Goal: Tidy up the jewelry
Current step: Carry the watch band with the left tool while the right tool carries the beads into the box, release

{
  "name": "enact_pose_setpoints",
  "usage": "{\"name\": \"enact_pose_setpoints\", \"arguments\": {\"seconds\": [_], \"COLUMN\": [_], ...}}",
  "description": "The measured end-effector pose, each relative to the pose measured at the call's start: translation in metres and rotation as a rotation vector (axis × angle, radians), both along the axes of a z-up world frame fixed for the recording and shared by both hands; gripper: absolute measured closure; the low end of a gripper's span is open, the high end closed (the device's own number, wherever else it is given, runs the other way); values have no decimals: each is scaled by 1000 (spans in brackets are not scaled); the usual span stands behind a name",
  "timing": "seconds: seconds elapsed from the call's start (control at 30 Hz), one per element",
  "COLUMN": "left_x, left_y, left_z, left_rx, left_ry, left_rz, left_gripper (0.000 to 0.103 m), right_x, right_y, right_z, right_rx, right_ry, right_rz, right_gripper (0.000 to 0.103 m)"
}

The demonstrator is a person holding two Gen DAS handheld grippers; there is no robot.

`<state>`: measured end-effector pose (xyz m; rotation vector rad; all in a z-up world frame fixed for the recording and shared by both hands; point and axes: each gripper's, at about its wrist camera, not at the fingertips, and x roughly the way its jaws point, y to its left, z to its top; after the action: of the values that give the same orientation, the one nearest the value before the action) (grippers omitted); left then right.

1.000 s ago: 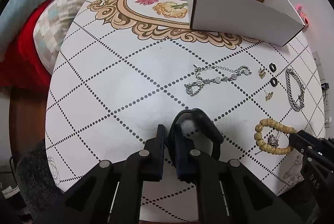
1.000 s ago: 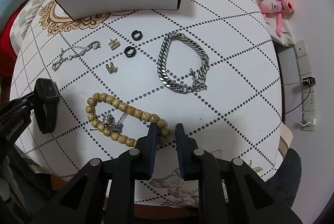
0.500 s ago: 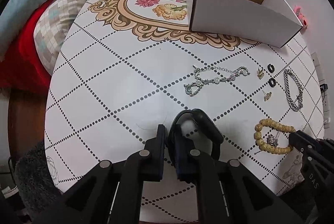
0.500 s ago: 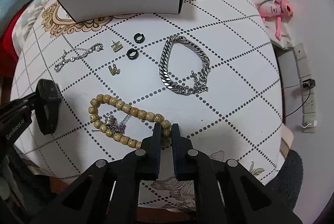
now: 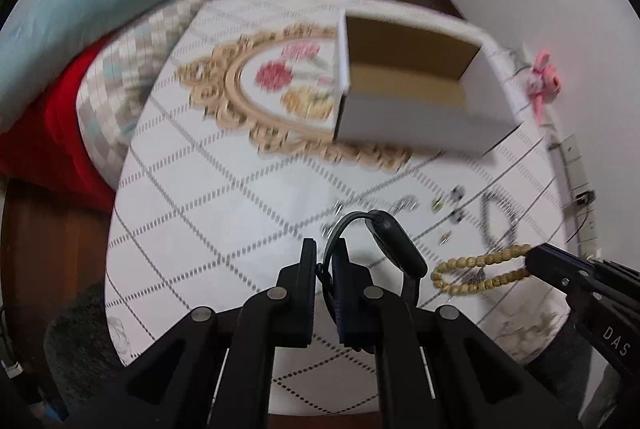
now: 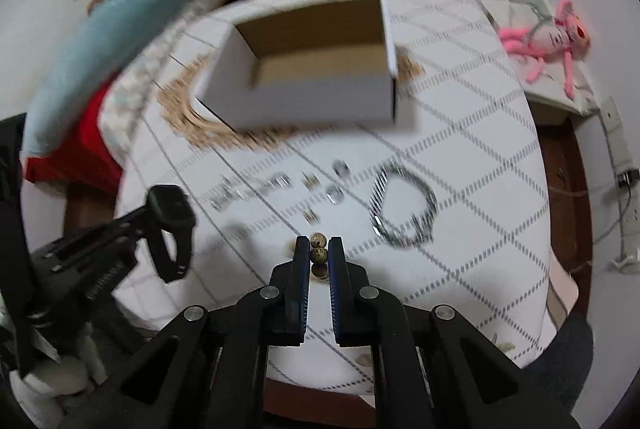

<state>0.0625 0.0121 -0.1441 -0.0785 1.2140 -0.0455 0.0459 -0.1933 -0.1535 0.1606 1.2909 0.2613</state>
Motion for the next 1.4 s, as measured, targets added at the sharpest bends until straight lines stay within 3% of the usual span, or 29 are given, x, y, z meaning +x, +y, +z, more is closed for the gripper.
{"name": "enact_pose_setpoints", "arguments": {"seconds": [0.23,0.4,0.5,0.73,0.93,1.0,1.03,1.07,1.1,1.13,1.23,1.27,1.3,1.33,1.4], "left_x": [46,89,119,164,185,184,181,181,178,175,167,165,162,157,151], "left_y": [-10,-15,-16,-23,-28,-26,-25,-24,-21,-20,-16,-15,-14,-13,-12], "left_z": [51,59,50,19,4,6,8,9,12,14,18,17,16,14,8], "left_rx": [-38,-73,-88,-122,-109,-111,-112,-110,-91,-72,-7,15,37,62,93], "left_ry": [-99,-106,-78,22,104,94,87,79,63,44,-8,-20,-34,-56,-77], "left_rz": [-40,-56,-58,-78,-41,-25,-18,-12,3,12,29,33,39,40,37], "left_gripper": [98,98,98,96,84,77,61,41,33,27,23,15,12,6,0], "right_x": [57,108,139,186,204,205,204,201,199,194,182,179,175,172,167], "right_y": [5,5,9,12,7,1,-2,-3,-5,-7,-9,-7,-6,-4,-3], "right_z": [69,94,87,36,7,-4,-7,-8,-7,-5,-1,-2,-3,-5,-12], "right_rx": [65,80,84,62,102,87,78,63,54,34,-82,-128,-181,-221,-284], "right_ry": [-138,-182,-151,-42,44,79,87,87,78,60,1,-13,-32,-45,-56], "right_rz": [21,20,22,16,28,21,18,13,8,7,-2,-7,-13,-20,-23], "right_gripper": [94,94,94,94,93,92,89,72,56,47,38,31,15,6,5]}}
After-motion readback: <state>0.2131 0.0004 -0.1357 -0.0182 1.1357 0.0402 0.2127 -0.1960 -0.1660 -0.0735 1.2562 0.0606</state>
